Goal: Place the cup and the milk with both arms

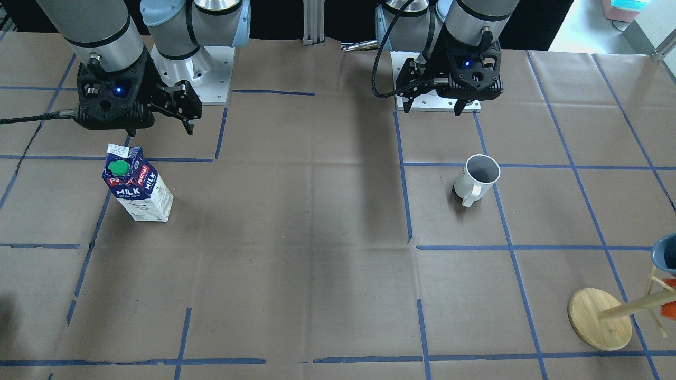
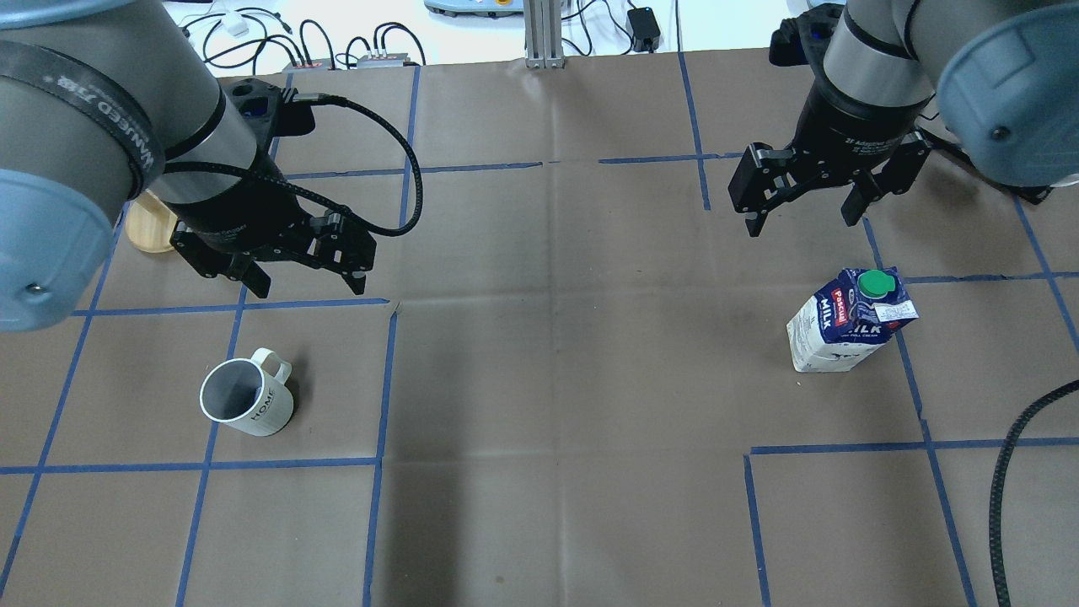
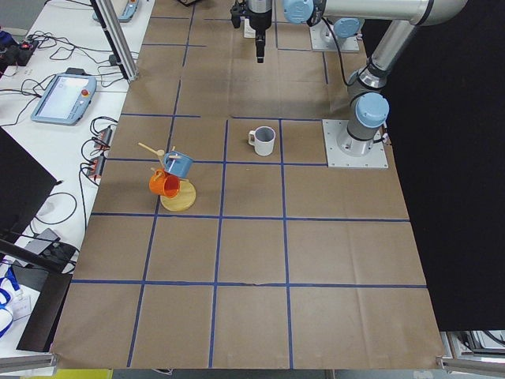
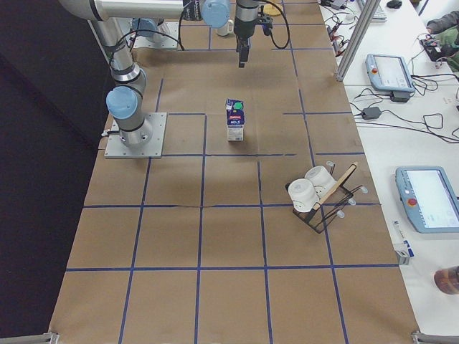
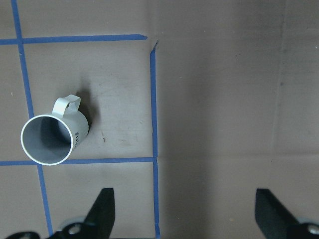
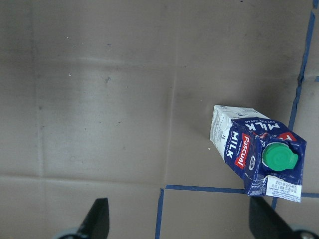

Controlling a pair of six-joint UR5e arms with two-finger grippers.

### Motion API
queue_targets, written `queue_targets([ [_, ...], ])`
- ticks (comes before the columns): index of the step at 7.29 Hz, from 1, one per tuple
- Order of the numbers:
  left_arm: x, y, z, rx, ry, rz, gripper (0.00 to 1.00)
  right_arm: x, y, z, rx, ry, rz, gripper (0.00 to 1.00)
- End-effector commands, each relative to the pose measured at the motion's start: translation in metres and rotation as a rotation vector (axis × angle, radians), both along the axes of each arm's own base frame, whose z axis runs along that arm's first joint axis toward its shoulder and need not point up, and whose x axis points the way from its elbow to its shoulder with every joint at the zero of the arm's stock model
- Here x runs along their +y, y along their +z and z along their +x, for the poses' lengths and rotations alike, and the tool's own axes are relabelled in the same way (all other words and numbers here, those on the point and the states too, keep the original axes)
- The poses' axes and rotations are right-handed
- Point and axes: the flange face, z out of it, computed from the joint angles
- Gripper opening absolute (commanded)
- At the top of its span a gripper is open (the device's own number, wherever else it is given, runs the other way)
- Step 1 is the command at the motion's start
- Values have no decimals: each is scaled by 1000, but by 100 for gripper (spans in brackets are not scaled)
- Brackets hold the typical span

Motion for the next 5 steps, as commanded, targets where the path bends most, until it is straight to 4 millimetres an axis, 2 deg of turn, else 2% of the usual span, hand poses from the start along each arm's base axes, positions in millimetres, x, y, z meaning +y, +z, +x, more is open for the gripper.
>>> queue_targets([
  [1,5,-5,0,1,22,9,100,0,0,0,0,0,0,100],
  [5,6,-13,5,-13,-12,26,100,0,0,0,1,0,0,100],
])
